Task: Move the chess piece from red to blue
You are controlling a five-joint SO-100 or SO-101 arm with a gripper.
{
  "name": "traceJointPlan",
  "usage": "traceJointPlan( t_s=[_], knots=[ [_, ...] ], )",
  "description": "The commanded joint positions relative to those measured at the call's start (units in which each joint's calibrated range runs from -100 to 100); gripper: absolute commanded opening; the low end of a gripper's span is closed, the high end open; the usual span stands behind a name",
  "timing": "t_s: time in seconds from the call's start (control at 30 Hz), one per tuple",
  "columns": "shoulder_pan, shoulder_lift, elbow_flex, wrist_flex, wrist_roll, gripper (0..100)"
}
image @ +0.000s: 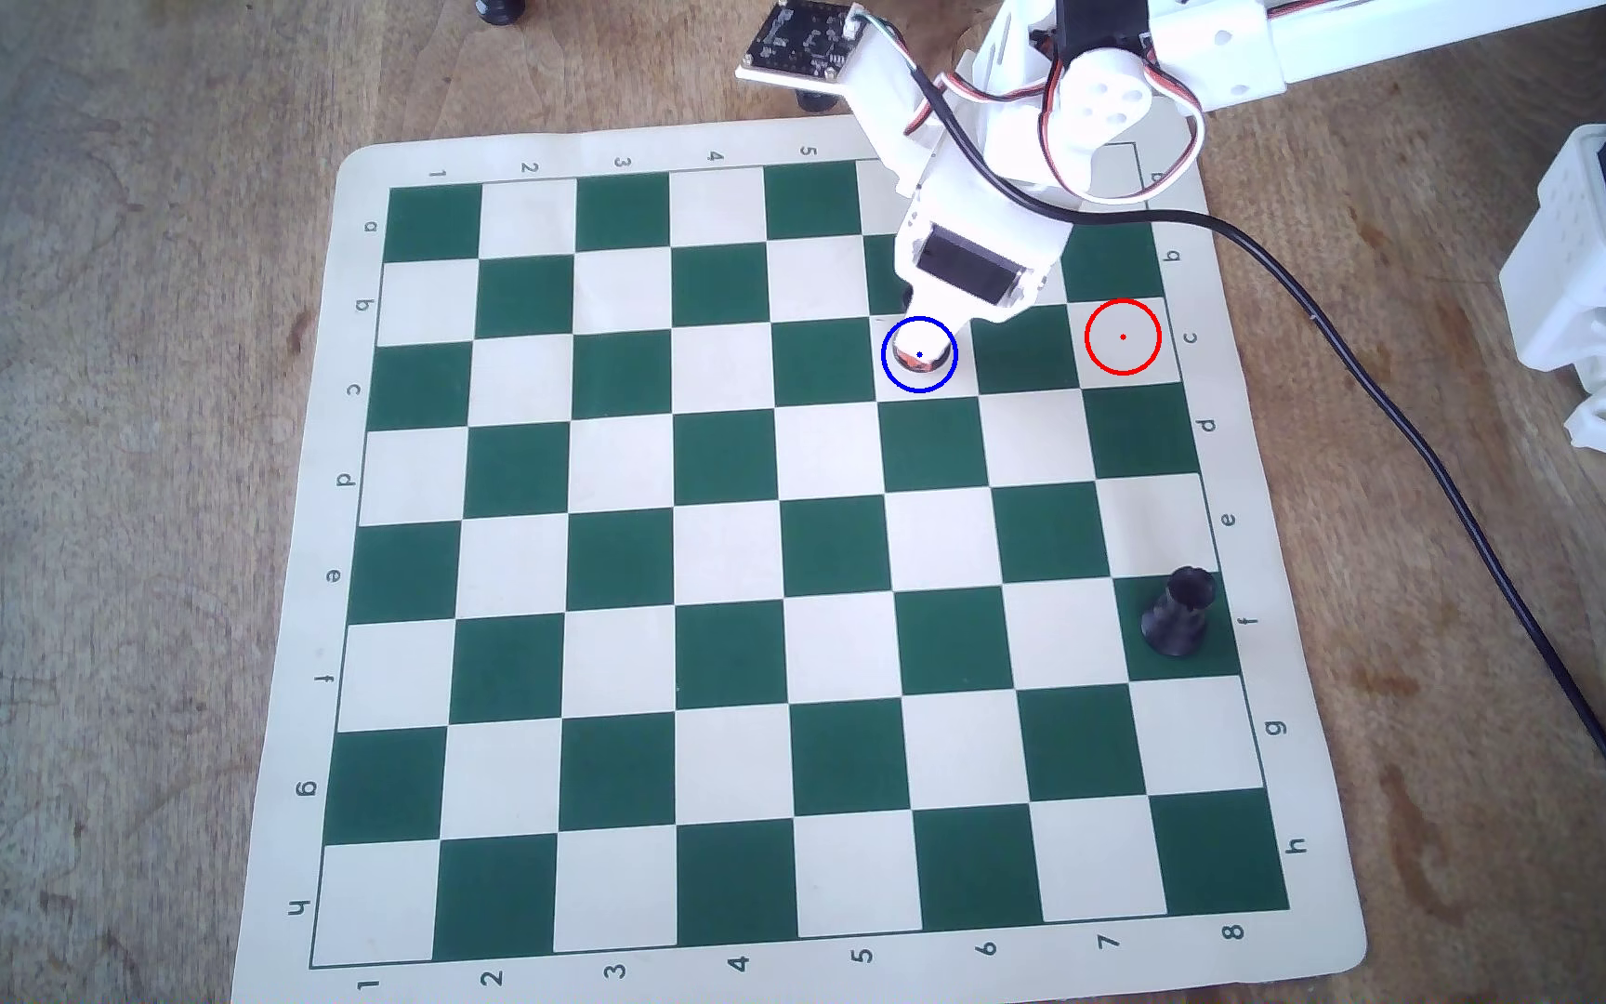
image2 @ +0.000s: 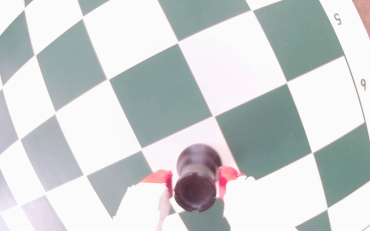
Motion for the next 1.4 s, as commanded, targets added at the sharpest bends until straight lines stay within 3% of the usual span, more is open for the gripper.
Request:
traceJointPlan(
  t_s=[0.0, 0.4, 0.57, 0.97, 1.13, 1.2, 1.27, 1.37],
  knots=[
    [-0.4, -3.4, -0.6, -0.6, 0.0, 14],
    [1.2, -14.9, 1.4, 4.6, 1.9, 16],
    [-1.0, -24.5, 0.6, 14.7, 2.1, 15],
    [-3.1, -39.1, 2.0, 31.9, 2.7, 0],
    [-6.3, -47.8, 3.5, 38.2, 2.1, 0],
    [-6.9, -52.5, 7.4, 35.9, 1.6, 0],
    [-7.6, -63.9, 21.4, 21.9, -1.2, 0],
    [-8.3, -71.1, 33.6, 9.8, -3.0, 0]
  ],
)
